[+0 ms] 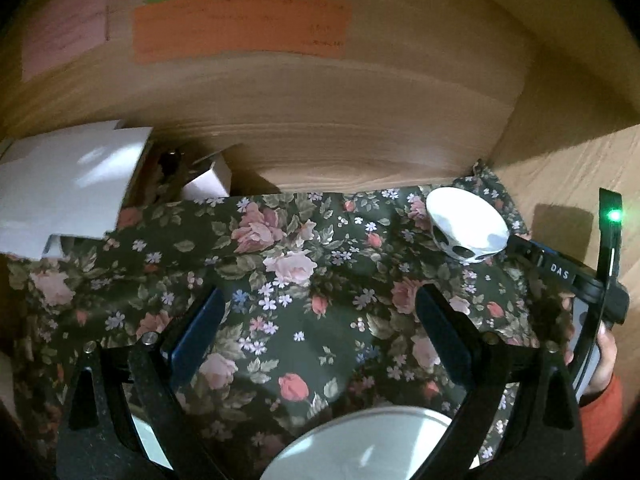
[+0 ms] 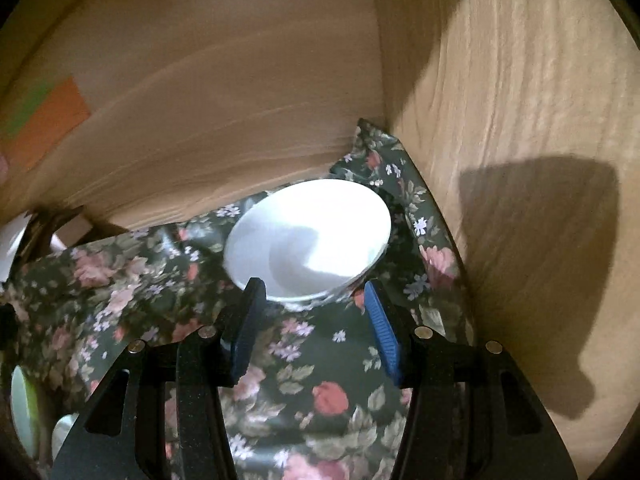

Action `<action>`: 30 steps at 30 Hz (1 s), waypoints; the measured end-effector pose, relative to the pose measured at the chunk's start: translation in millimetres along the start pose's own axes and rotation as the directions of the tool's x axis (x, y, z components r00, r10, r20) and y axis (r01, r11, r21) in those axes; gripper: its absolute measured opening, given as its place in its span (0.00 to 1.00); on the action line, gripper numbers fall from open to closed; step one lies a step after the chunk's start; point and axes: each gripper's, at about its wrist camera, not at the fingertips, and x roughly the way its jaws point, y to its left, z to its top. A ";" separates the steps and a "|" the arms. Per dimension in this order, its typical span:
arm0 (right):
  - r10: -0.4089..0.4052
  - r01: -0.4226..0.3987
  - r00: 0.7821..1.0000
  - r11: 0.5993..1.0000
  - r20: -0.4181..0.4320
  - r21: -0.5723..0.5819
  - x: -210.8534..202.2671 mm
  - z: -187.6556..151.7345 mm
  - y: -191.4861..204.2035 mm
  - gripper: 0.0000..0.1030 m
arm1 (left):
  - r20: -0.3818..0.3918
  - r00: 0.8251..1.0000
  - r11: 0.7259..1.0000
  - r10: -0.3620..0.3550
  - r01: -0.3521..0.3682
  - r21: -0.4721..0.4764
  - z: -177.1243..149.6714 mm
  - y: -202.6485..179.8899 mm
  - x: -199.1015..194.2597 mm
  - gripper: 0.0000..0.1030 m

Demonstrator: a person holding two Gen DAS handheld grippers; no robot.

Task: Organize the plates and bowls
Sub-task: 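Move both grippers to the small white bowl and close on its rim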

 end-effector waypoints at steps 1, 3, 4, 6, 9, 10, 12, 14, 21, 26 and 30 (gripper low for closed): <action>-0.002 0.002 1.000 1.000 -0.007 0.002 5.7 2.9 -1.5 0.45 | -0.003 1.000 1.000 -0.001 0.001 0.005 2.0 -2.1 2.6 0.94; -0.004 0.005 1.000 1.000 -0.025 0.014 16.6 6.9 -5.4 0.41 | -0.007 1.000 1.000 -0.007 0.007 0.014 8.1 -8.0 10.6 0.94; -0.005 0.006 0.999 1.000 -0.036 0.023 22.2 8.2 -7.5 0.40 | -0.007 1.000 1.000 -0.007 0.007 0.017 10.8 -11.3 14.3 0.94; -0.029 0.030 0.999 0.999 -0.042 0.033 29.5 9.9 -11.2 0.38 | -0.019 1.000 1.000 -0.004 0.004 0.028 15.0 -18.8 23.4 0.94; -0.042 0.044 0.998 0.998 -0.046 0.040 32.6 10.0 -15.8 0.36 | -0.053 0.998 0.999 -0.017 0.020 0.050 20.3 -29.7 39.2 0.94; -0.045 0.047 0.997 0.998 -0.057 0.037 34.3 9.4 -17.3 0.36 | -0.058 0.998 0.998 -0.018 0.021 0.053 21.5 -31.6 42.6 0.94; -0.048 0.051 0.996 0.998 -0.081 0.032 39.8 6.4 -19.5 0.34 | -0.061 0.998 0.997 -0.010 0.015 0.072 23.8 -38.5 50.7 0.92; -0.047 0.050 0.996 0.998 -0.082 0.036 42.3 6.0 -21.5 0.34 | -0.061 0.998 0.995 -0.004 0.010 0.101 25.6 -46.1 59.3 0.91; -0.052 0.050 0.995 0.998 -0.085 -0.027 42.4 5.0 -16.2 0.28 | -0.086 0.996 0.992 -0.019 0.030 0.121 20.3 -57.3 79.7 0.83; 0.046 -0.052 0.993 0.997 -0.104 -0.057 35.9 1.1 -7.2 0.20 | -0.109 0.994 0.995 -0.030 0.041 0.096 20.1 -57.9 92.5 0.80; 0.091 -0.105 0.989 0.988 -0.120 -0.112 23.0 -6.6 6.6 0.20 | -0.127 0.991 0.997 -0.032 0.040 0.062 20.9 -53.3 102.8 0.79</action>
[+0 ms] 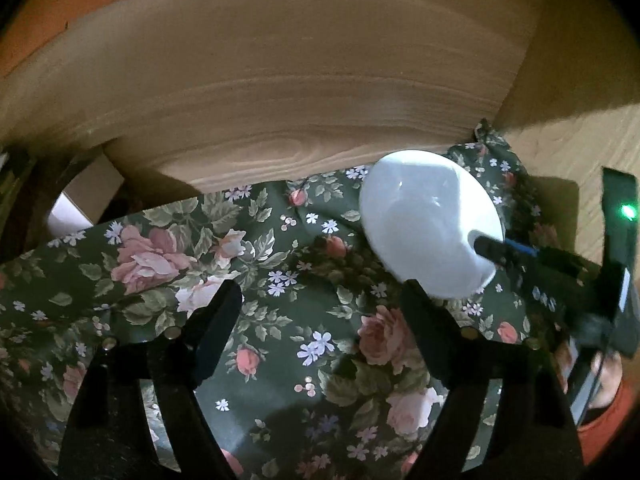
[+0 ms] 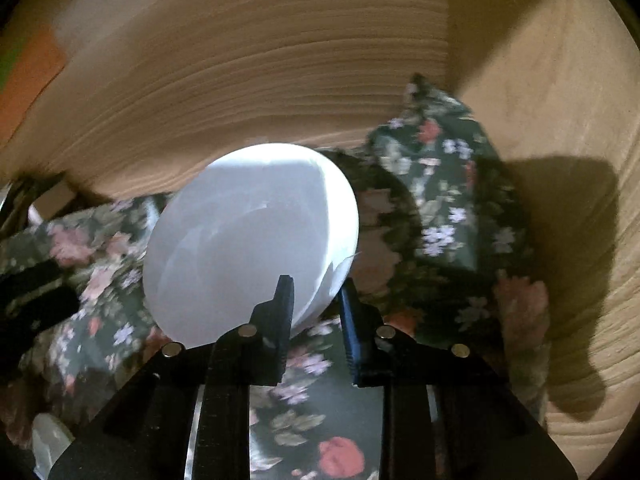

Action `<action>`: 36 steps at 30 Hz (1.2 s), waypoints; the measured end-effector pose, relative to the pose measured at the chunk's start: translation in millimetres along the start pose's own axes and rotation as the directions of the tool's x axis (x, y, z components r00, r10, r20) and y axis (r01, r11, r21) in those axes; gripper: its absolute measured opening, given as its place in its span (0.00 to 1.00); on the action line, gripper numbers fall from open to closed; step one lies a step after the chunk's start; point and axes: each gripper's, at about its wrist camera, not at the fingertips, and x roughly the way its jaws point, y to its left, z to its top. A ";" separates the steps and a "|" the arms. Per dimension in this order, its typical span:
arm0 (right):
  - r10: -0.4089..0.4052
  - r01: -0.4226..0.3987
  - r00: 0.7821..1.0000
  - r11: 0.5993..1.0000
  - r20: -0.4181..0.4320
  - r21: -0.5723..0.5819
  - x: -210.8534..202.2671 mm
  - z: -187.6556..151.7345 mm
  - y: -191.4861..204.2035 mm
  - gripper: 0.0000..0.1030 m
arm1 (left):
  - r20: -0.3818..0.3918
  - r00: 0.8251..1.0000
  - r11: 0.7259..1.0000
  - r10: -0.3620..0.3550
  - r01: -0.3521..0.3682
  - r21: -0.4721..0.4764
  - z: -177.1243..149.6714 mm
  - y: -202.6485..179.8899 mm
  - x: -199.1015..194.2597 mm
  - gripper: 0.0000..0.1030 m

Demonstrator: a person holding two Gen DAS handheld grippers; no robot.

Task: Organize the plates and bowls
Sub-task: 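Move both grippers to the small white bowl and close on its rim, then lift the white bowl with both grippers and carry it toward the stack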

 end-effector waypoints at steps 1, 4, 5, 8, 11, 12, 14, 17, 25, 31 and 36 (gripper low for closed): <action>0.013 -0.013 1.000 1.000 -0.004 -0.010 -3.2 -1.5 2.5 0.20 | -0.008 1.000 1.000 0.000 0.000 -0.010 0.7 1.1 3.2 0.77; 0.046 -0.046 0.999 0.998 -0.014 -0.042 -10.7 -4.2 7.1 0.20 | -0.044 0.999 0.999 -0.005 0.003 -0.042 1.8 5.3 14.5 0.72; 0.060 -0.060 0.998 0.997 -0.018 -0.045 -13.7 -5.1 6.8 0.20 | -0.056 0.998 0.999 -0.005 0.002 -0.048 1.8 6.0 18.5 0.69; 0.083 -0.084 0.996 0.996 -0.024 -0.044 -15.5 -3.9 9.2 0.20 | -0.088 0.996 0.998 -0.002 -0.003 -0.057 1.9 5.8 30.5 0.60; 0.089 -0.089 0.996 0.995 -0.021 -0.039 -2.7 8.9 2.6 0.20 | -0.104 0.994 0.997 -0.012 0.003 -0.082 3.5 5.7 39.4 0.57; 0.088 -0.089 0.996 0.995 -0.024 -0.037 -2.2 9.2 2.6 0.20 | -0.105 0.994 0.996 -0.009 0.000 -0.084 4.3 4.9 40.5 0.57; 0.085 -0.086 0.996 0.995 -0.025 -0.043 0.7 8.2 1.8 0.20 | -0.110 0.994 0.997 -0.008 -0.001 -0.080 6.0 2.0 43.0 0.56; 0.083 -0.084 0.996 0.995 -0.025 -0.048 12.0 9.6 11.2 0.22 | -0.112 0.994 0.997 -0.001 -0.008 -0.079 7.9 -2.4 47.7 0.55; 0.107 -0.108 0.994 0.993 -0.031 -0.047 14.8 12.2 5.5 0.25 | -0.172 0.982 0.990 -0.075 0.053 -0.130 18.3 -10.5 72.0 0.29; 0.088 -0.088 0.996 0.995 -0.011 -0.041 21.7 13.5 5.8 0.27 | -0.157 0.984 0.991 -0.081 0.064 -0.115 22.1 -24.2 76.6 0.17; 0.096 -0.096 0.995 0.995 -0.007 -0.025 21.0 13.2 4.6 0.22 | -0.164 0.985 0.994 -0.061 0.045 -0.102 20.9 -26.7 73.6 0.17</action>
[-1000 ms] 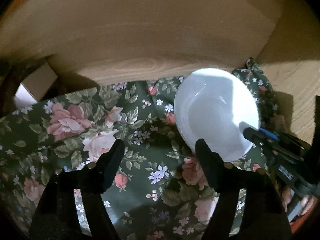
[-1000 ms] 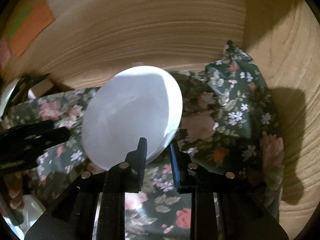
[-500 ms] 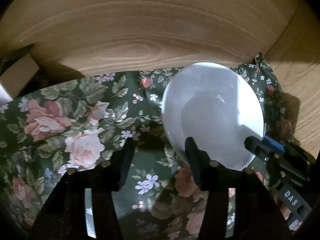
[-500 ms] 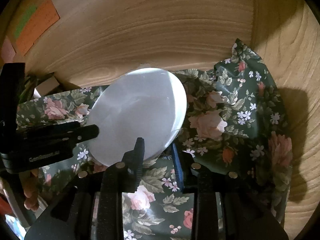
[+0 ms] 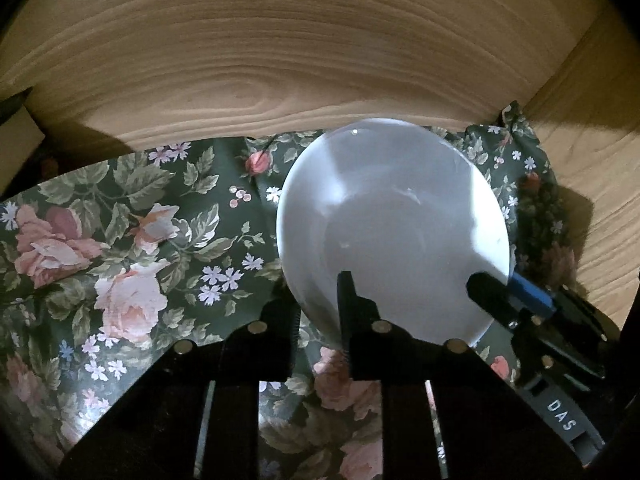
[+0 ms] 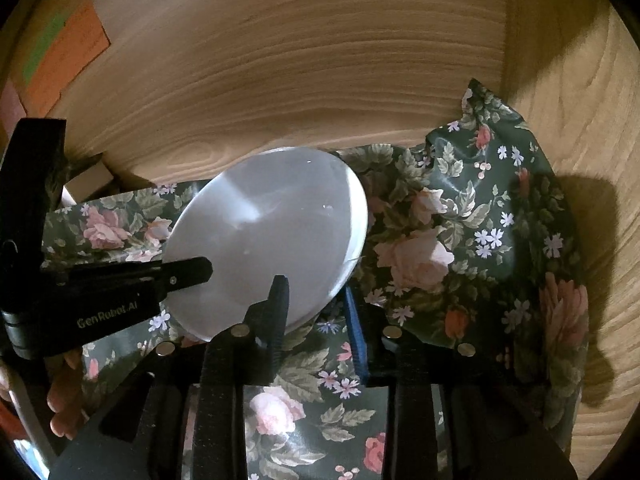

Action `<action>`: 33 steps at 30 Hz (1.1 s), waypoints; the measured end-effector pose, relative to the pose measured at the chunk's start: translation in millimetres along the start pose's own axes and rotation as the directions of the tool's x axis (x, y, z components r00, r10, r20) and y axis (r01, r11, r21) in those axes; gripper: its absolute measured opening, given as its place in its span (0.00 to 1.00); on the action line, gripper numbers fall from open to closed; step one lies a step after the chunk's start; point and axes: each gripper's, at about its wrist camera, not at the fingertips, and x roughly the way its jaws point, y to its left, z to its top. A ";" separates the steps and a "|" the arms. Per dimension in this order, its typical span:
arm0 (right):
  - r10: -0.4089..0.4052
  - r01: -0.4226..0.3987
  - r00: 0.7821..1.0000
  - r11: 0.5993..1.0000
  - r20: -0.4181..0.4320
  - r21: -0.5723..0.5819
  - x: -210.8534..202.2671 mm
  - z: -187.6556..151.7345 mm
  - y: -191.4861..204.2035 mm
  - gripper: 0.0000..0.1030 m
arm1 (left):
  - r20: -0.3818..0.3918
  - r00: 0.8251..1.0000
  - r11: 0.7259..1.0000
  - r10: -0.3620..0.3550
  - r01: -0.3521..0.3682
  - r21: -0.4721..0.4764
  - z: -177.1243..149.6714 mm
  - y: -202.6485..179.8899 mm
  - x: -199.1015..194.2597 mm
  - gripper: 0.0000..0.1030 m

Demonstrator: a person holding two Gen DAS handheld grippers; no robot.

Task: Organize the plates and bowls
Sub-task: 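Lift the white bowl with both grippers and carry it toward the stack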

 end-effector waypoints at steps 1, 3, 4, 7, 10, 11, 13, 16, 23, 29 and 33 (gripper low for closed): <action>0.003 -0.003 1.000 1.000 -0.001 0.007 -0.7 -0.4 0.5 0.22 | 0.000 1.000 1.000 0.004 -0.004 0.001 -1.1 -0.2 -1.4 0.17; 0.010 -0.010 1.000 1.000 -0.005 0.014 -4.1 -1.9 1.5 0.22 | -0.006 1.000 1.000 0.006 -0.006 -0.003 -3.9 0.0 -5.3 0.17; 0.018 -0.018 1.000 1.000 -0.009 0.018 -5.0 -2.9 2.8 0.22 | -0.006 1.000 1.000 0.006 -0.006 -0.006 -6.5 1.5 -6.8 0.17; 0.030 -0.029 0.999 0.999 -0.015 0.014 -9.6 -7.4 10.7 0.22 | -0.012 1.000 1.000 0.013 -0.013 -0.014 -16.0 5.7 -15.8 0.17; 0.035 -0.034 0.999 0.999 -0.016 0.001 -15.2 -13.0 20.7 0.22 | -0.022 1.000 1.000 0.011 -0.012 -0.023 -25.0 8.7 -25.0 0.17; 0.040 -0.040 0.999 0.999 -0.018 0.000 -16.7 -15.2 23.8 0.21 | -0.024 1.000 1.000 0.011 -0.011 -0.023 -28.1 9.7 -28.0 0.17; 0.049 -0.049 0.998 0.999 -0.028 -0.009 -19.7 -21.2 31.6 0.22 | -0.035 0.999 1.000 0.009 -0.010 -0.023 -35.0 12.1 -35.1 0.17; 0.058 -0.059 0.997 0.998 -0.041 -0.020 -20.5 -29.3 41.0 0.22 | -0.057 0.998 1.000 0.004 -0.005 -0.016 -46.2 20.4 -42.3 0.17; 0.085 -0.089 0.994 0.994 -0.076 -0.058 -21.8 -51.0 61.9 0.22 | -0.078 0.997 0.999 0.028 -0.025 0.044 -72.8 37.2 -58.1 0.17; 0.111 -0.118 0.990 0.991 -0.084 -0.070 -22.6 -60.3 69.2 0.23 | -0.092 0.996 0.997 0.022 -0.016 0.072 -88.2 50.2 -69.1 0.18; 0.100 -0.103 0.993 0.994 -0.062 -0.045 -18.7 -54.8 66.0 0.23 | -0.077 0.997 0.997 0.032 -0.026 0.079 -86.3 49.6 -68.0 0.20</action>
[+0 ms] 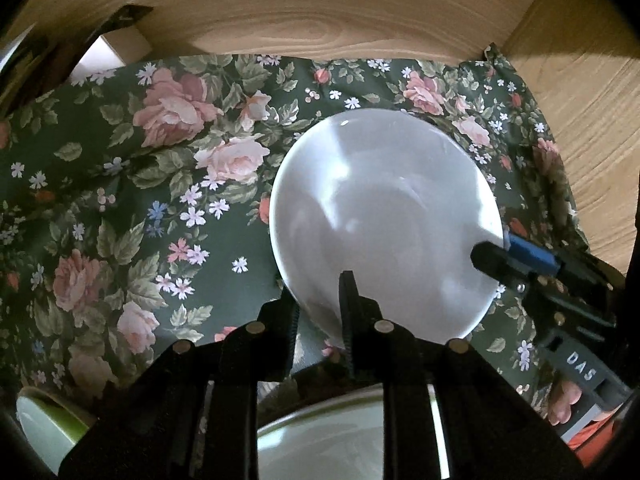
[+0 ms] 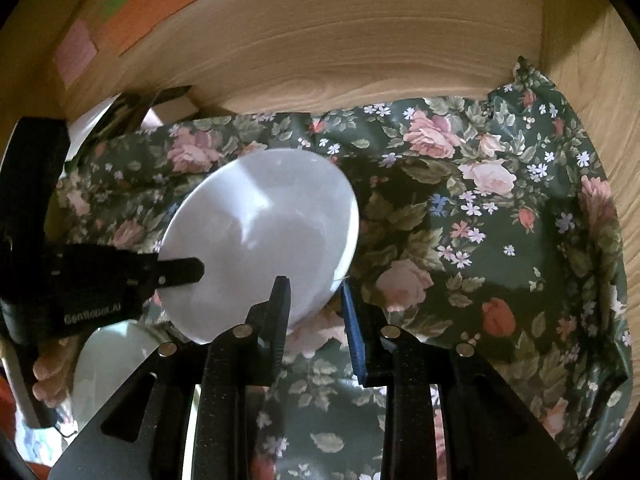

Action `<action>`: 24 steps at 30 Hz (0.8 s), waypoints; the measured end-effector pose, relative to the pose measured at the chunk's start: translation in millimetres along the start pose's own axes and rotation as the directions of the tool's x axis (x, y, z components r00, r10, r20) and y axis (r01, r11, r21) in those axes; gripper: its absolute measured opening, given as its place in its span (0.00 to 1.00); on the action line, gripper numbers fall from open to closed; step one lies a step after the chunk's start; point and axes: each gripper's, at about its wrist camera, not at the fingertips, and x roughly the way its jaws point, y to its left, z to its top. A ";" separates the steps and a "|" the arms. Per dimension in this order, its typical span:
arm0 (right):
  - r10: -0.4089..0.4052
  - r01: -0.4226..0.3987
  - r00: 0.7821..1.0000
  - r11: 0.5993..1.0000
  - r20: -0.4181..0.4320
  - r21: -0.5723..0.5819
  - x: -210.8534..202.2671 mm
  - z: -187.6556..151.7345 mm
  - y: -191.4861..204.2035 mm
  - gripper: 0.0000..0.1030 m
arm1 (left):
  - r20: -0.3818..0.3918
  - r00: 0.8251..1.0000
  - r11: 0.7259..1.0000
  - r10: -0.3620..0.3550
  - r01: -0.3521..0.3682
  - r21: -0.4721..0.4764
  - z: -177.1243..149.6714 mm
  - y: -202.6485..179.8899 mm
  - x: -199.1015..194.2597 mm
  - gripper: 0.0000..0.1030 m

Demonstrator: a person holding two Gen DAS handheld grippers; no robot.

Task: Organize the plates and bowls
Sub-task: 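Lift the white bowl with both grippers and carry it toward the stack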

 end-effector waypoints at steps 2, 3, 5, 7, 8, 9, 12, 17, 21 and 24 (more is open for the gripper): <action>-0.035 0.035 0.999 0.999 0.010 0.000 4.9 3.7 -1.5 0.23 | 0.013 1.000 1.000 0.015 -0.015 0.016 1.0 -1.9 0.5 0.21; -0.048 0.048 0.999 0.999 0.011 0.001 7.4 5.3 -2.6 0.23 | 0.019 1.000 0.999 0.024 -0.024 0.025 1.3 -3.0 0.7 0.21; -0.038 0.038 0.999 0.999 -0.001 0.020 14.9 8.7 -7.6 0.24 | 0.037 0.998 0.998 0.042 -0.044 0.044 1.5 -4.9 1.3 0.21; -0.033 0.033 0.999 0.999 -0.007 0.038 21.3 11.1 -11.4 0.24 | 0.046 0.998 0.997 0.050 -0.052 0.050 1.7 -5.8 1.1 0.21; -0.036 0.036 0.999 0.999 -0.008 0.036 24.3 12.3 -11.8 0.24 | 0.049 0.998 0.997 0.050 -0.052 0.049 1.9 -5.7 0.9 0.21; -0.036 0.036 0.999 0.999 -0.007 0.035 25.7 12.9 -12.3 0.24 | 0.051 0.997 0.997 0.051 -0.053 0.048 2.2 -5.4 0.8 0.21; -0.013 0.013 1.000 0.999 -0.001 0.042 28.7 13.4 -12.9 0.15 | 0.060 0.996 0.997 0.058 -0.061 0.047 3.9 -4.5 2.3 0.21; -0.052 0.052 0.999 0.998 0.011 0.030 26.0 10.0 -5.3 0.14 | 0.068 0.996 0.998 0.053 -0.055 0.025 3.2 -5.1 -0.1 0.21; -0.048 0.047 0.998 0.998 0.029 0.037 18.6 5.0 -3.2 0.14 | 0.085 0.996 0.999 0.034 -0.036 0.020 -4.0 -5.3 -8.8 0.21; -0.054 0.052 0.997 0.998 0.059 0.027 7.9 3.2 3.8 0.14 | 0.108 0.994 0.999 0.031 -0.033 0.020 -11.4 -5.5 -18.7 0.21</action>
